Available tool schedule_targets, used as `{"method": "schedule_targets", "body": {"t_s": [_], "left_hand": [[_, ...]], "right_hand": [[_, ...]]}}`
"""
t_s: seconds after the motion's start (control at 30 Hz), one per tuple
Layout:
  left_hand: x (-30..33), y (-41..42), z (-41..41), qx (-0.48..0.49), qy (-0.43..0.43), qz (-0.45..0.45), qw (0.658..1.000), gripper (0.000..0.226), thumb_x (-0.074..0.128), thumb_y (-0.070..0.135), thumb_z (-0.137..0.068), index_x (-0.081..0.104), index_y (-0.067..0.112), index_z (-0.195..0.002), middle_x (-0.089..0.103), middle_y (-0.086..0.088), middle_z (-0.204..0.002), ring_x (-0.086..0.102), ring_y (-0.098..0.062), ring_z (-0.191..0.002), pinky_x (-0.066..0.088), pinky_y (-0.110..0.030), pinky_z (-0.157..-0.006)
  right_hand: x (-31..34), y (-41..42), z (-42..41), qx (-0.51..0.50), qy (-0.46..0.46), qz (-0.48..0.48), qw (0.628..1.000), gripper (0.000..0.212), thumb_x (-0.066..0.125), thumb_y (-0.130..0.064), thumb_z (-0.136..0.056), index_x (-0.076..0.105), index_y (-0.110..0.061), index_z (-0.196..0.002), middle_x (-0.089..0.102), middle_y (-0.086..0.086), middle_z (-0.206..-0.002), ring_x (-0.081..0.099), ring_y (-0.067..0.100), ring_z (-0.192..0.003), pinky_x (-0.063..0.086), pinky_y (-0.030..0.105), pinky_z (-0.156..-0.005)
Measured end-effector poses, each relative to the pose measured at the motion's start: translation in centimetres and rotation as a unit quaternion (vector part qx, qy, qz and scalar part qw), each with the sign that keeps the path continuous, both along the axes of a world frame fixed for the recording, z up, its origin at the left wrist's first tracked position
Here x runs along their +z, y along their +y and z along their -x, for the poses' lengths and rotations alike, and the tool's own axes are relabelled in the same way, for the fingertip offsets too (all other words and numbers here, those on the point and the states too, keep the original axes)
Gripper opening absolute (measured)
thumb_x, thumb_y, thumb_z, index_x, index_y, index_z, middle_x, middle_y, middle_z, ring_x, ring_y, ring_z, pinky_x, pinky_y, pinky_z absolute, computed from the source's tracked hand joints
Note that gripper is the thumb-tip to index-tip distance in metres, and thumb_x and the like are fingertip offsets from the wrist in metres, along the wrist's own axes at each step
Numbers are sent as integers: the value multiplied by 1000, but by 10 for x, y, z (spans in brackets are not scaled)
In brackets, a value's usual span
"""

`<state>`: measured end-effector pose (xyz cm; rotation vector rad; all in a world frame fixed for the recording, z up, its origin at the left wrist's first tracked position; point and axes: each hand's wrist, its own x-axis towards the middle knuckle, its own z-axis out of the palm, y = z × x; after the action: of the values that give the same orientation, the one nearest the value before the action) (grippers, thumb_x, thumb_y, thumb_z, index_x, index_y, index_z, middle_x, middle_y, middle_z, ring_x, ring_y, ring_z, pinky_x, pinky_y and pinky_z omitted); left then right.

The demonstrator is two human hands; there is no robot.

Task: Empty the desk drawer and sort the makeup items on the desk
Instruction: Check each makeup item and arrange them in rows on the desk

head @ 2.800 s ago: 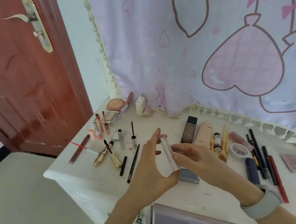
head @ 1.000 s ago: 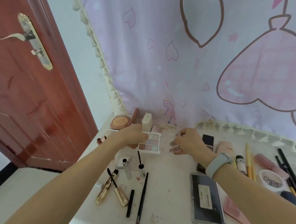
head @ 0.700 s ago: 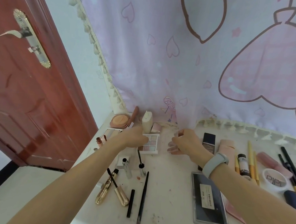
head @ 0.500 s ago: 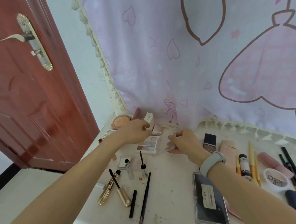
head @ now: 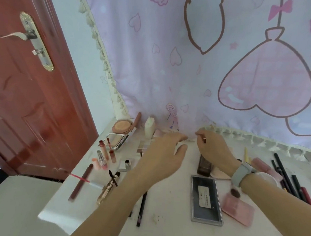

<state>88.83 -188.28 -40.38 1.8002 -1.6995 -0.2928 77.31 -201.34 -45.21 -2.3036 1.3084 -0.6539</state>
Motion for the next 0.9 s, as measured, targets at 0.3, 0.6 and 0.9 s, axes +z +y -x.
{"method": "schedule_targets", "body": {"t_s": [0.3,0.6,0.9], "left_hand": [[-92,-6,38,45,-14,-52,998,41,37,9,-96,41,13,-137,40,-6,-142,34,-22,-129,31,-34,-106],[-125,-1,37,97,-74,-18,992,43,31,24,-83,69,12,-99,67,-8,-108,62,-29,-103,47,-42,-89],[-113,1,39,101,130,10,986,59,29,49,-87,36,21,-139,51,5,-131,45,-13,-123,31,-35,-108]], "right_hand": [[-26,-30,6,-52,260,-32,964,58,39,-51,-90,37,-19,-137,41,15,-137,38,34,-124,31,45,-100],[-18,-32,5,-18,54,-33,998,24,54,-16,-79,57,-4,-100,54,15,-111,47,29,-105,38,29,-76],[22,0,52,-12,-180,-56,982,25,61,-9,-81,51,-15,-103,53,-4,-93,50,10,-81,38,12,-63]]}}
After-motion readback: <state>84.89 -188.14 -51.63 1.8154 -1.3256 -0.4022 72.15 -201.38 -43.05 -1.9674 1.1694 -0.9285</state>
